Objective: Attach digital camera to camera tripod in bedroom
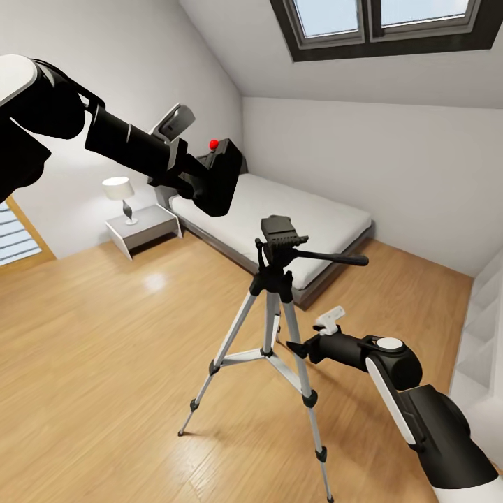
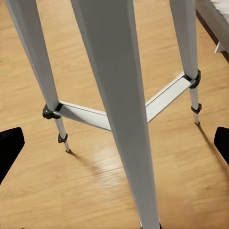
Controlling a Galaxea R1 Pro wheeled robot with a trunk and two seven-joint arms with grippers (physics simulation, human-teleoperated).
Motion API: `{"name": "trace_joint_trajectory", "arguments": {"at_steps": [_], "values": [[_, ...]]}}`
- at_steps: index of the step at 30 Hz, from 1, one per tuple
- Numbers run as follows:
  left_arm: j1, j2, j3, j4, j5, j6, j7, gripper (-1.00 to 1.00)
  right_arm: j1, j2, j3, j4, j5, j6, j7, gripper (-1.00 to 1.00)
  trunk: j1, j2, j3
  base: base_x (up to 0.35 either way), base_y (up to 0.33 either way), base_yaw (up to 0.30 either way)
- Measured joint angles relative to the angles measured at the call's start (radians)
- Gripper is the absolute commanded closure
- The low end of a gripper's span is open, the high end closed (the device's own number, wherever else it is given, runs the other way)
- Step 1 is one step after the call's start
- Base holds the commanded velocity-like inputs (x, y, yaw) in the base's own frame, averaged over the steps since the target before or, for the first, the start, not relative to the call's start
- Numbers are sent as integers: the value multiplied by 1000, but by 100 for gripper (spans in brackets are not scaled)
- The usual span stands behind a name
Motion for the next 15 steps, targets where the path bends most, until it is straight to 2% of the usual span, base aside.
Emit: {"name": "trace_joint_trajectory", "arguments": {"at_steps": [15], "values": [[0, -3, 0, 0, 0, 0, 0, 100, 0, 4, 1, 0, 0, -9, -2, -100, 0, 0, 0, 3, 0, 0]]}}
